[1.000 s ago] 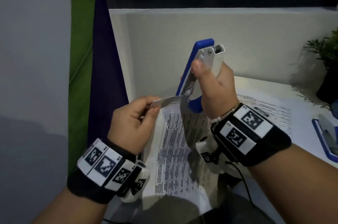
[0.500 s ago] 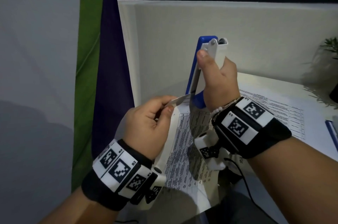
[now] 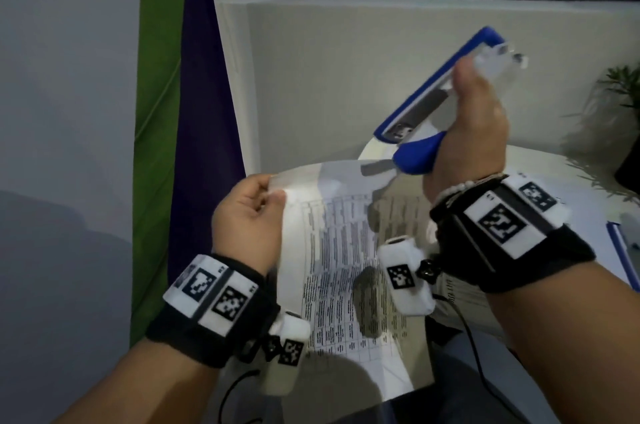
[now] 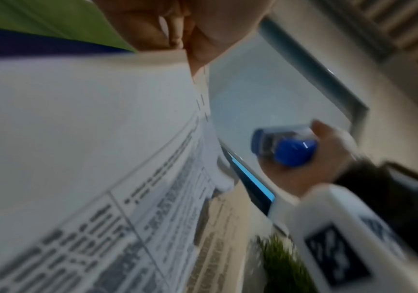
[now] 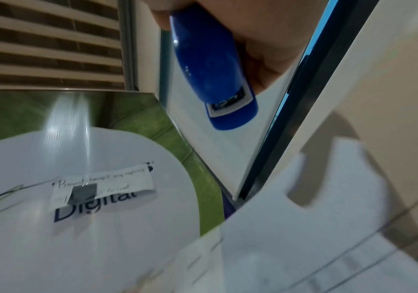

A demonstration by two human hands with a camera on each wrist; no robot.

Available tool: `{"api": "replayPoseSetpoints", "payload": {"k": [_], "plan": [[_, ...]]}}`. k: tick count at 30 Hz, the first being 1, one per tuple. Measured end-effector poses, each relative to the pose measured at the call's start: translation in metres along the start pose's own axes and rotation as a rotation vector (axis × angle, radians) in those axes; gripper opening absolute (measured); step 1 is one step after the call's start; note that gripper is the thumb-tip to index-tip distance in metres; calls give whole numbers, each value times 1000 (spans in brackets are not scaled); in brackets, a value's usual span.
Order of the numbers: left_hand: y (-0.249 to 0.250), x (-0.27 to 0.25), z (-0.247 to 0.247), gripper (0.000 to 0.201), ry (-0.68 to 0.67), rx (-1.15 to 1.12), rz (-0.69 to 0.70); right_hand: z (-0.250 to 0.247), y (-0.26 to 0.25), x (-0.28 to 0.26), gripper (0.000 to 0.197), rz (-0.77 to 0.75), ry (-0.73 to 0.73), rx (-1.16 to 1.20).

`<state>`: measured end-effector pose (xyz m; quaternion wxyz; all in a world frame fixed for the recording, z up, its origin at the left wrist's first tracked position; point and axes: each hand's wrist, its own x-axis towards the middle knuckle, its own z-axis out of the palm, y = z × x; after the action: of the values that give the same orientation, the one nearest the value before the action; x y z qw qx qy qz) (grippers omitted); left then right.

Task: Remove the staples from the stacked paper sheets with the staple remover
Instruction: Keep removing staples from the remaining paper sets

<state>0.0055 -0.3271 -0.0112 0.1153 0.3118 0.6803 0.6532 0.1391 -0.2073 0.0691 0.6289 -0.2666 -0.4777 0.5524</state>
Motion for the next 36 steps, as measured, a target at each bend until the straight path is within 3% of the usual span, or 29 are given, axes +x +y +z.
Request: {"api": "replayPoseSetpoints", "payload": {"k": [4, 9, 12, 15, 18, 23, 27, 31, 33, 36], "plan": [[-7, 16, 3, 17, 201, -78, -118, -25, -7, 7, 20, -18, 74, -17], [-2, 8, 24, 4, 238, 9, -84, -62, 20, 0, 19, 77, 48, -299], [0, -6, 40, 8, 127, 13, 24, -86, 43, -7, 22, 79, 32, -527], [-10, -16, 47, 30, -85, 74, 293, -106, 66, -5, 34, 72, -16, -640], [-23, -21, 47, 30, -303, 241, 530, -118, 76, -4, 38, 90, -49, -689], [-33, -18, 53, 24, -321, 268, 620, -127, 76, 0, 25, 156, 17, -612], [-34, -15, 54, 34, -265, 211, 567, -134, 80, -4, 29, 125, -7, -638], [-11, -21, 56, 33, -151, 37, 239, -125, 70, -6, 42, 104, -114, -649], [3, -20, 58, 28, -130, -96, 84, -110, 52, -10, 46, 76, -144, -558], [14, -21, 56, 29, -187, -123, 44, -80, 13, -12, 27, -27, -118, -264]]}}
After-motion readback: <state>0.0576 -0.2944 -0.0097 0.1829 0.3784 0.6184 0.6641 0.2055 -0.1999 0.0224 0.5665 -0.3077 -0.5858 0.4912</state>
